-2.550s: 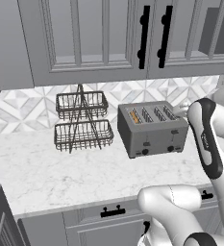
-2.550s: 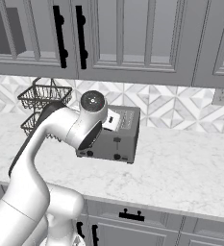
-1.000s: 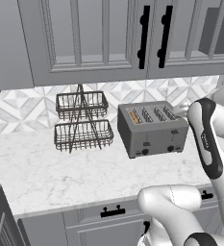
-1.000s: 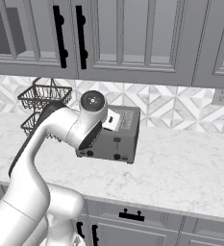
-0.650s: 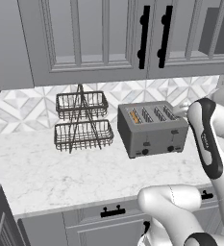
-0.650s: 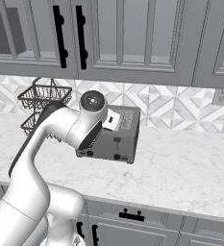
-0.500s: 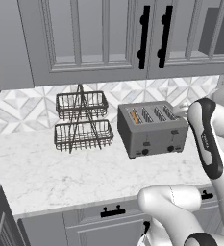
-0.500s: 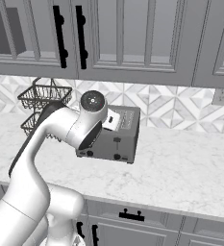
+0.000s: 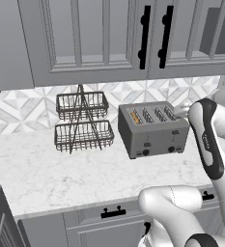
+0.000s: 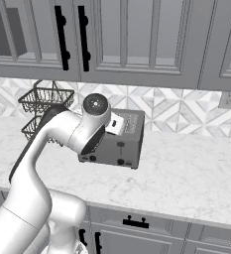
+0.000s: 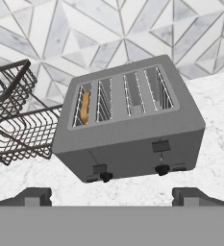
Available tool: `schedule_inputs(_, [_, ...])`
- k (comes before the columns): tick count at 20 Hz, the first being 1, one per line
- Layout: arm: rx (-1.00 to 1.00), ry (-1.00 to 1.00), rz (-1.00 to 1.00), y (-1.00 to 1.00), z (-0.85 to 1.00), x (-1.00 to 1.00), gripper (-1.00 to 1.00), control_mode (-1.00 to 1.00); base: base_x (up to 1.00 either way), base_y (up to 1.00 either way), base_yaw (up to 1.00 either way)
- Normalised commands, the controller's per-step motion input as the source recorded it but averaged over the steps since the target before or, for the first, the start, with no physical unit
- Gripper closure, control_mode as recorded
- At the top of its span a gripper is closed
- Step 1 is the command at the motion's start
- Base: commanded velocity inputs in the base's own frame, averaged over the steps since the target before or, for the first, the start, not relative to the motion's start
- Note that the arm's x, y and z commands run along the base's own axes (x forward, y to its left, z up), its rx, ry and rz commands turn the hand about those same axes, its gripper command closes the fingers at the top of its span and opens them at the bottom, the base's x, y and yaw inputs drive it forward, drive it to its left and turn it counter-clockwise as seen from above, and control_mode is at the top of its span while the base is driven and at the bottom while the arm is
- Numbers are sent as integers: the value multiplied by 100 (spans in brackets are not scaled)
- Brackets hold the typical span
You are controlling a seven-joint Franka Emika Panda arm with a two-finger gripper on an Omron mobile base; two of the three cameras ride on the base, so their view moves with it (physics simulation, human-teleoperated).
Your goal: Start the toaster. Once the lever pops up, take the bread to the plate on the dining counter.
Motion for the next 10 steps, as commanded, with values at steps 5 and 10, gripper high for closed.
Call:
schedule_inputs(5, [0, 0, 0, 0, 0, 0, -100, -100, 0, 0, 0])
schedule_inputs(10, [0, 0, 0, 0, 0, 0, -100, -100, 0, 0, 0])
